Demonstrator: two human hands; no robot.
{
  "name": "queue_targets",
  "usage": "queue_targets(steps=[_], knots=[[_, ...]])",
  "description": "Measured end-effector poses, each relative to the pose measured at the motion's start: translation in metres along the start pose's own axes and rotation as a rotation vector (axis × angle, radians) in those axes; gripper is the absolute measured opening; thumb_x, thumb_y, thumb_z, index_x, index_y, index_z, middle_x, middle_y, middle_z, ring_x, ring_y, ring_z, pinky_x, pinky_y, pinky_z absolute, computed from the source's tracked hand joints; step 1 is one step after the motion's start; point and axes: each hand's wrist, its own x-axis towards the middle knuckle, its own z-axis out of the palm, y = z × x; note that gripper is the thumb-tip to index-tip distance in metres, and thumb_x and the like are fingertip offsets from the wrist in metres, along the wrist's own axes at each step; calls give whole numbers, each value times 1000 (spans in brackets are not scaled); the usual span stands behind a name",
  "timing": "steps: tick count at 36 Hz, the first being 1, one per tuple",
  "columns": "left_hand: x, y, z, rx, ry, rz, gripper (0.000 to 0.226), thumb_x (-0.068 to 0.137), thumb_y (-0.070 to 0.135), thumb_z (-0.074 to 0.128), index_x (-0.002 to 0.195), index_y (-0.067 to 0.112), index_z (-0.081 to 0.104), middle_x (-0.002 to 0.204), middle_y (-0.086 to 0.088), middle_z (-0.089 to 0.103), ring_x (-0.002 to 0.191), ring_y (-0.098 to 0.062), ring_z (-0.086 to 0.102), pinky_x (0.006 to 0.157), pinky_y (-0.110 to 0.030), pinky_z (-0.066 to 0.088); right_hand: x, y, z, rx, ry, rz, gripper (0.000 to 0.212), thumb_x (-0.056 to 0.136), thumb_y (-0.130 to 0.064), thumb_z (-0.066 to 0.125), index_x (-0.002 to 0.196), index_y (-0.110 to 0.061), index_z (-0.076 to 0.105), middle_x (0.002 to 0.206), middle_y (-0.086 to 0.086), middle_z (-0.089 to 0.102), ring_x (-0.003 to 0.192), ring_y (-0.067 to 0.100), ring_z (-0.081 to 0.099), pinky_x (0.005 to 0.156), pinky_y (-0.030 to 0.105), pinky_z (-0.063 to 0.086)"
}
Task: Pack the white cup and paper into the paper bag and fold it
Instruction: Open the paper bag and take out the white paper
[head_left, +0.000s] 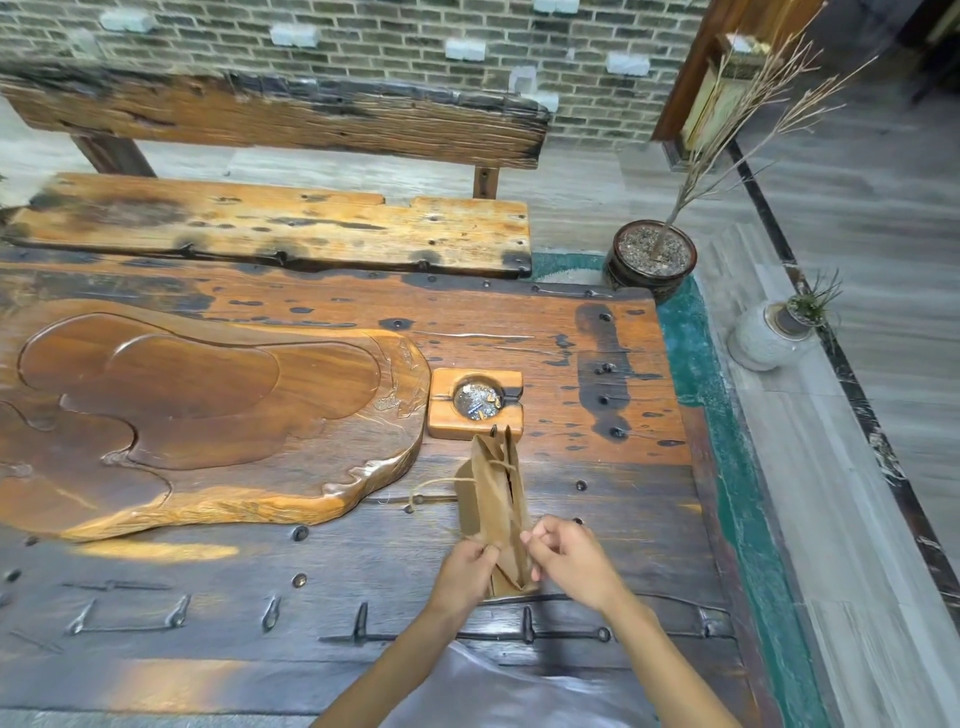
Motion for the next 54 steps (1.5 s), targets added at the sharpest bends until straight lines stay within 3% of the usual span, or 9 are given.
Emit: queue_targets(steps=[9,18,22,27,33,36,39,47,54], knots=[[4,-5,-4,-39,137,-28,50,93,18,58,44,19,44,47,9,44,53,-11,46,61,-27,37,-11,-1,1,-390,401,-116,13,75,-24,69,74,-23,56,51,-12,49,56,14,59,62,30,49],[18,-18,-8,9,110,-47,43,81,43,56,55,9,60,59,-4,58,64,-17,58,74,-45,57,-12,19,-10,-736,348,-508,44,68,-12,70,105,-36,73,63,-12,62,59,15,60,53,28,51],[-2,8,-8,109,160,-15,49,91,24,59,44,17,47,51,0,48,56,-15,48,61,-28,37,-15,4,-23,-903,200,-322,26,73,-13,62,94,-28,65,76,-5,68,72,25,66,55,33,50],[-6,11,-6,233,121,37,58,92,25,59,40,18,34,41,9,35,47,-11,38,57,-28,32,-2,-20,-36,-577,8,113,41,83,-13,52,122,-19,62,105,8,73,102,29,67,90,37,54],[-8,10,-9,340,66,118,56,90,27,54,42,15,29,47,1,34,49,-16,36,58,-30,32,38,-32,-49,-170,-142,343,47,90,8,38,136,2,50,100,14,76,59,11,72,58,22,58],[-9,11,-11,356,75,129,47,81,35,50,44,13,31,53,-5,41,51,-17,40,58,-34,37,47,-41,-48,-83,-140,346,46,93,8,33,135,-2,51,128,14,55,94,24,72,71,24,60],[-10,12,-14,382,136,91,41,72,38,48,44,11,34,49,-2,40,52,-20,41,58,-36,42,55,-39,-35,-45,-126,349,40,95,2,34,124,-12,57,124,10,59,94,19,65,79,28,57],[-21,27,-23,522,219,24,27,72,39,54,73,14,64,67,-6,65,75,-31,65,63,-36,51,69,-32,6,-321,-354,305,15,88,-4,57,87,-14,67,67,-1,58,62,12,55,48,16,41],[-25,32,-26,604,254,12,27,84,33,59,108,24,49,87,-5,71,85,-30,67,73,-42,56,81,-15,28,-356,-328,336,28,84,-46,69,93,-22,60,80,-3,59,80,16,57,77,25,46]])
